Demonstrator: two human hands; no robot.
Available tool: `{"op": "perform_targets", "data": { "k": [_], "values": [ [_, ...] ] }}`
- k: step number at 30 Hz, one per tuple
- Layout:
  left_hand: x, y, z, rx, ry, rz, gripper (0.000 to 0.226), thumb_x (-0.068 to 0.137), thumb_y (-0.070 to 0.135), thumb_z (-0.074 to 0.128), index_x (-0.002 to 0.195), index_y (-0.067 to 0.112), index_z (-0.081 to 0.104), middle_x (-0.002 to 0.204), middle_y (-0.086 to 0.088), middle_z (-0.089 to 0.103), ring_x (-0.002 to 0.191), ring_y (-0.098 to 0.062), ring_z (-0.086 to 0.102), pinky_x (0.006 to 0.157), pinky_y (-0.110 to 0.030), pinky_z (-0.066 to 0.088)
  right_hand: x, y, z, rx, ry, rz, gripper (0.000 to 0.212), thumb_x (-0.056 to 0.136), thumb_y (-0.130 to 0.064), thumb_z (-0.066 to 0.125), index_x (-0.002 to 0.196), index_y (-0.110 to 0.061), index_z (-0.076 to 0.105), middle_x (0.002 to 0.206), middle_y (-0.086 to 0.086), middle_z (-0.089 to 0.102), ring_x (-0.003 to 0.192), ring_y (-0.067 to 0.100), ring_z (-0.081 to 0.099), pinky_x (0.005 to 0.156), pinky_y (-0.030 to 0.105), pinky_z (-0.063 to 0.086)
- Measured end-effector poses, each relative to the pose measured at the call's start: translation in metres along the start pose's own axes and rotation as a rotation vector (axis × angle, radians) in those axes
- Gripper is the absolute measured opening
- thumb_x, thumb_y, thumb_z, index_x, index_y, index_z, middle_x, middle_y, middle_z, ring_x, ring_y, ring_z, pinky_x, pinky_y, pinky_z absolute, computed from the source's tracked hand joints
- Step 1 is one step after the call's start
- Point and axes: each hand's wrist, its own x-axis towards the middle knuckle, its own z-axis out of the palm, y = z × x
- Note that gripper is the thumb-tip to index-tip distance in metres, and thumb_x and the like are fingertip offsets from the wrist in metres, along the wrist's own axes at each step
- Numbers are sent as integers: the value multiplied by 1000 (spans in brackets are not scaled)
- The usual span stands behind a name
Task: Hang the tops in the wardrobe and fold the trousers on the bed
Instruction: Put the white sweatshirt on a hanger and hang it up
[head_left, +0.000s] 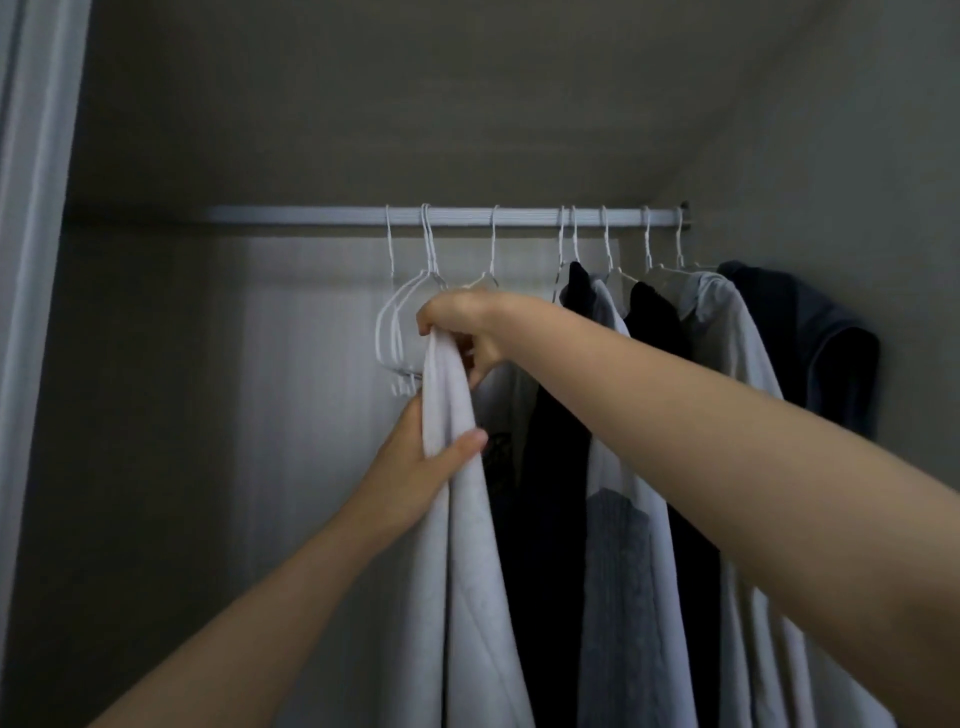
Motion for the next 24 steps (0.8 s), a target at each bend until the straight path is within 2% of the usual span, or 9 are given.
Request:
{"op": "perform_targets", "data": {
  "k": [3, 7, 11, 13, 16, 18, 20, 22, 24],
  "values": [
    [-23, -4, 11, 107, 95, -66, 53, 88, 22, 68, 135, 22, 43, 121, 9, 60, 110, -1, 58, 89, -15, 44, -3, 7, -2, -27, 40, -53, 25, 91, -13, 54, 111, -3, 43, 93, 17, 56, 79, 29, 59, 64, 48, 57],
    [-58, -10, 13, 179, 146, -104, 33, 85, 13, 69, 109, 28, 52, 91, 18, 63, 82, 17, 57, 66, 0, 40, -20, 28, -25, -72, 95, -115, 43, 95, -11, 49, 131, -13, 27, 107, 16, 49, 90, 30, 59, 61, 46, 59],
    [-94, -18, 23, 89, 15, -171, 38, 87, 1, 63, 111, 29, 54, 101, 17, 66, 92, 11, 61, 82, -8, 45, -45, 62, -33, -548, 509, -298, 42, 95, -4, 39, 135, -6, 26, 125, 23, 44, 105, 40, 54, 86, 41, 50],
    [-111, -25, 35, 141, 7, -189, 35, 88, 3, 61, 116, 24, 58, 104, 12, 68, 98, 4, 63, 87, -13, 45, -57, 80, -19, -826, 674, -486, 55, 89, 6, 38, 141, 0, 20, 128, 24, 40, 106, 40, 51, 83, 39, 42],
    [-136, -34, 59, 200, 43, -289, 40, 91, 13, 60, 131, 14, 58, 125, -5, 65, 122, -22, 57, 102, -24, 39, -67, 103, 10, -969, 639, -507, 82, 84, 8, 44, 150, -3, -4, 145, 22, 19, 114, 40, 43, 84, 40, 41],
    [-149, -32, 70, 195, 153, -383, 39, 91, 18, 63, 129, 11, 60, 122, -11, 67, 119, -34, 57, 99, -31, 42, -71, 118, 26, -975, 596, -483, 85, 85, 3, 45, 150, -5, -10, 154, 23, -1, 123, 42, 37, 90, 41, 43],
    [-159, -28, 75, 150, 245, -438, 28, 89, 20, 65, 116, 14, 66, 104, -11, 72, 105, -40, 62, 88, -35, 47, -77, 133, 36, -967, 581, -517, 85, 88, -2, 45, 150, -6, -13, 156, 22, -9, 126, 40, 33, 91, 37, 45],
    [-169, -25, 75, 134, 252, -430, 6, 90, 23, 65, 96, 23, 64, 73, 5, 67, 82, -30, 66, 73, -33, 49, -86, 146, 43, -935, 544, -545, 84, 91, -7, 45, 149, -6, -16, 156, 20, -14, 133, 38, 26, 96, 34, 43],
    [-178, -22, 76, 164, 227, -422, 18, 90, 22, 65, 80, 33, 54, 55, 13, 57, 57, -7, 58, 56, -15, 40, -97, 159, 49, -931, 501, -548, 82, 96, -15, 43, 148, -4, -19, 156, 20, -18, 140, 37, 16, 105, 33, 40]
  ]
}}
